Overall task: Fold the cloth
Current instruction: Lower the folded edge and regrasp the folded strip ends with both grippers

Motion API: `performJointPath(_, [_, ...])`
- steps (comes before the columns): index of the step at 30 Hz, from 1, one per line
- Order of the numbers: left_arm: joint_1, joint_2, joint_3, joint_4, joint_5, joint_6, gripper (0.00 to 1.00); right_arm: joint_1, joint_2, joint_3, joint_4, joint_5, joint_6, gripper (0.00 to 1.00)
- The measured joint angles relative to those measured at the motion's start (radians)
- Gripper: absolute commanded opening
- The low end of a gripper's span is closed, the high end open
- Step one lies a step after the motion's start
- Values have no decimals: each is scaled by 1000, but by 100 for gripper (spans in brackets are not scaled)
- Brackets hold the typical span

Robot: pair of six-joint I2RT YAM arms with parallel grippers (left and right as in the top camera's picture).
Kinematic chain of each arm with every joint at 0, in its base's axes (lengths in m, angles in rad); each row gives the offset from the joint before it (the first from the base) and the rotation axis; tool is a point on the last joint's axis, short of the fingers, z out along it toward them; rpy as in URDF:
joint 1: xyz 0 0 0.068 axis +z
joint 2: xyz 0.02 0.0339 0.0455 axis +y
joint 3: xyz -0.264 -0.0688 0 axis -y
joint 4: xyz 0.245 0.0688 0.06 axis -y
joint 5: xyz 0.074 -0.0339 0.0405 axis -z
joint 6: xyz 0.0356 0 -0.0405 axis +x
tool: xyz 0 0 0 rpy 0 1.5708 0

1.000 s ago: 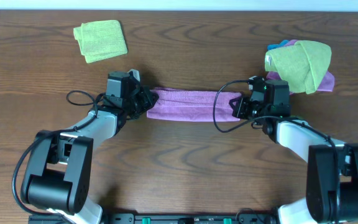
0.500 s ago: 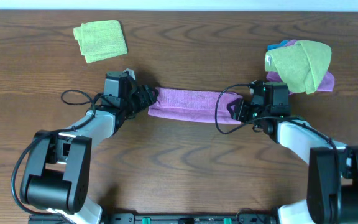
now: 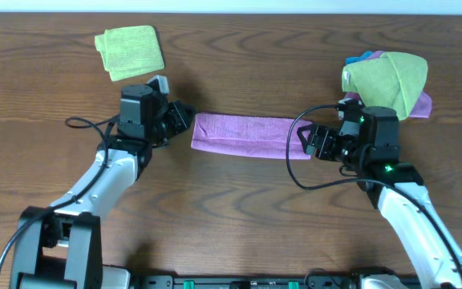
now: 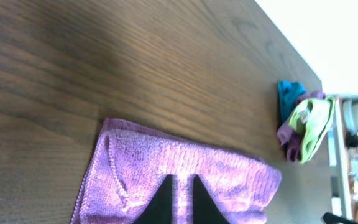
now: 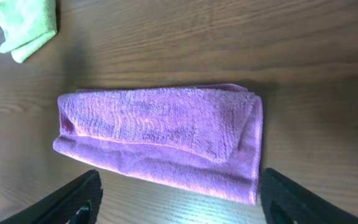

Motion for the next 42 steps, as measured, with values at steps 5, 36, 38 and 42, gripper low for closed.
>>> performJointPath(5, [-61, 39, 0, 13, -9, -10, 6, -19, -5, 0, -14, 18, 5, 86])
performJointPath(36, [-122, 290, 0, 99, -56, -14, 6, -24, 325, 0, 144, 21, 64, 81])
performJointPath(38, [-122, 290, 0, 97, -56, -14, 6, -24, 352, 0, 164, 16, 73, 80])
performJointPath(42, [-122, 290, 1, 92, -56, -14, 6, -23, 396, 3, 232, -10, 86, 77])
